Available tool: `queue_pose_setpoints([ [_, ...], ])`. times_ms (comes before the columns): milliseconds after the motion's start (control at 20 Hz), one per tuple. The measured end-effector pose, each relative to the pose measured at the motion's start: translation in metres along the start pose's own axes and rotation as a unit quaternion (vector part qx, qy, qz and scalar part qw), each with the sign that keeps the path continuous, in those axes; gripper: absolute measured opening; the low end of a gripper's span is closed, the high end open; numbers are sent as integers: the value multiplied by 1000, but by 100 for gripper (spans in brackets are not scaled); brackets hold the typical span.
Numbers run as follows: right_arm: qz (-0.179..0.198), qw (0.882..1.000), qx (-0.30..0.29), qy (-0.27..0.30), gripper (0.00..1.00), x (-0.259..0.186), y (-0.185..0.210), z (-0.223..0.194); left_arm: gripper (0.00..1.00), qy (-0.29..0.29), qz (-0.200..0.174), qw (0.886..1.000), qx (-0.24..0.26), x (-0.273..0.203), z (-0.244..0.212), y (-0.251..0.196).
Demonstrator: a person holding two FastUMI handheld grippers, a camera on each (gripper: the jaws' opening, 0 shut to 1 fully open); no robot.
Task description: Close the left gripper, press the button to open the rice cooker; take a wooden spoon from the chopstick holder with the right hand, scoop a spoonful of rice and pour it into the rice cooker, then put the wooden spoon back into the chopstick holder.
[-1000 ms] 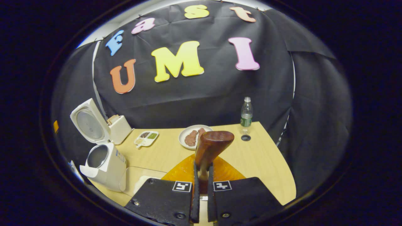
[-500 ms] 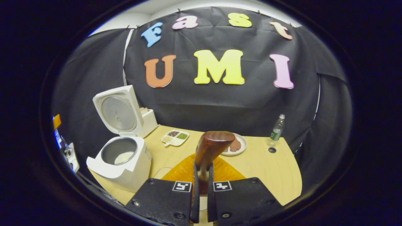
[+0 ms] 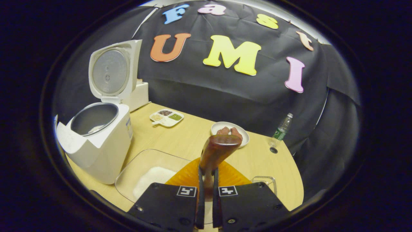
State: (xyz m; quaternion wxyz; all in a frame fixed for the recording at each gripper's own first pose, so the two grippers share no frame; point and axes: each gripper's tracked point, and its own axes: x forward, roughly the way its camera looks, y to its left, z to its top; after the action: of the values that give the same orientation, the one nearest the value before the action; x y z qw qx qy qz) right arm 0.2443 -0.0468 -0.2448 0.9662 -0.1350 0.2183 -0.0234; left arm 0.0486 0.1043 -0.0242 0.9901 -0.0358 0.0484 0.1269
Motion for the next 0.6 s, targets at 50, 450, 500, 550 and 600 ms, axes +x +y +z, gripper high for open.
queue_pose_setpoints([
  [50,0,1000,-1,2,12,3,6,-4,94,1,1,1000,2,-1,1,1],
  [450,100,989,103,23,12,10,61,-4,94,16,-5,1000,11,-8,-1,-2],
  [500,112,986,119,27,12,8,65,-4,94,19,-6,1000,10,-8,-3,-3],
  [550,126,982,139,35,12,6,69,-4,94,21,-8,1000,11,-9,-4,-4],
  [600,143,975,163,42,12,2,75,-5,94,22,-9,1000,12,-10,-4,-5],
])
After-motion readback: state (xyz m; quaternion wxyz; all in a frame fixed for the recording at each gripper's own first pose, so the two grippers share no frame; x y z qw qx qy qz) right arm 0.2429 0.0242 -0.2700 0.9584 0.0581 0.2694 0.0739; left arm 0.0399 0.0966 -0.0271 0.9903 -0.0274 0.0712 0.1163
